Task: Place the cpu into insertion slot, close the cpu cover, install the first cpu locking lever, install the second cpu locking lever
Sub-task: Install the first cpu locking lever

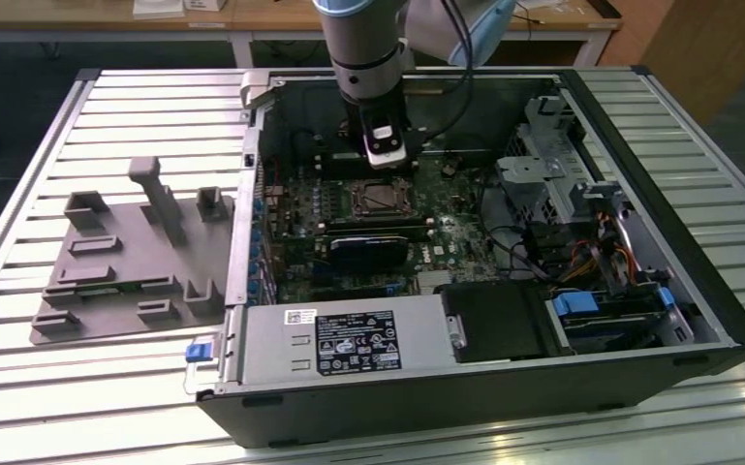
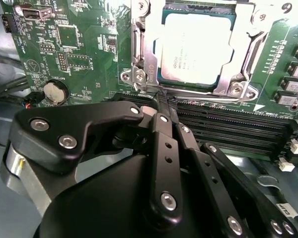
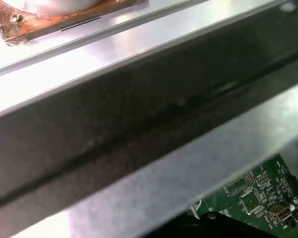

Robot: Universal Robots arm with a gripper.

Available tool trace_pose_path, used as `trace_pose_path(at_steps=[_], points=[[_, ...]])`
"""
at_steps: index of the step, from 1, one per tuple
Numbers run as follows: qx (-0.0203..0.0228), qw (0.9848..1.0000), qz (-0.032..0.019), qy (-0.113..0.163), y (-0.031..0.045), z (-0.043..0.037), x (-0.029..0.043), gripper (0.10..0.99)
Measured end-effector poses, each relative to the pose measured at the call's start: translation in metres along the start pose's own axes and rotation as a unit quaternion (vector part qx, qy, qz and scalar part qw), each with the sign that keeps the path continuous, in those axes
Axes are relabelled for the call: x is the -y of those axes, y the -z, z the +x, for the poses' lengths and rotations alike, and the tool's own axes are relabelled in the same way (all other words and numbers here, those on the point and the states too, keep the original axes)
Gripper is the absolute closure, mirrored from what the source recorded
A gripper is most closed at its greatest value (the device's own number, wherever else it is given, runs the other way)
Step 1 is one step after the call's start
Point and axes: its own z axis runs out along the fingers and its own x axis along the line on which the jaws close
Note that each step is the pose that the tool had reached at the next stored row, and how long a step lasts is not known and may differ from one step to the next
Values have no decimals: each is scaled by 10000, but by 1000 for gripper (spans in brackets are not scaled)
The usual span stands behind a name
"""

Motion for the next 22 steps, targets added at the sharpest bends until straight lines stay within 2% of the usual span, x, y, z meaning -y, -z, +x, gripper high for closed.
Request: trace_pose_path(at_steps=[16, 22], points=[[15, 10000, 26, -14, 14, -2, -2, 984], [15, 10000, 24, -14, 87, -13, -17, 984]])
